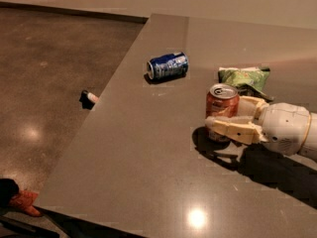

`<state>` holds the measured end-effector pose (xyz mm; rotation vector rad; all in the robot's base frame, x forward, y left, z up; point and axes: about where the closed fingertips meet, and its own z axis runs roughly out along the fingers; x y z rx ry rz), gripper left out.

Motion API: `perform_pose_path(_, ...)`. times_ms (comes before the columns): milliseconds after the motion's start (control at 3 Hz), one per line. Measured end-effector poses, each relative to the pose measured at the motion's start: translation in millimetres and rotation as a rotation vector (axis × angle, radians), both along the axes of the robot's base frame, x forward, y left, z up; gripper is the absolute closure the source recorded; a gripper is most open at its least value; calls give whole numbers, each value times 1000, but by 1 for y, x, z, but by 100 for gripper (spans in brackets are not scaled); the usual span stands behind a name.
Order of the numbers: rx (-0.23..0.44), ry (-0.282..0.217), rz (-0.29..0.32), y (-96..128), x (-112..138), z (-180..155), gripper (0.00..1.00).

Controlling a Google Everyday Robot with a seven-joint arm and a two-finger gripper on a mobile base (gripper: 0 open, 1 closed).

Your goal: Place coke can upright

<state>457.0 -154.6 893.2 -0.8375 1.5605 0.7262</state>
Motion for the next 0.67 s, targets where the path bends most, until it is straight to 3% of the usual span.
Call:
perform_pose_path(333, -2, -2, 5, 3, 0, 1, 0)
perform_pose_path(667, -2, -2, 5, 3, 0, 1, 0)
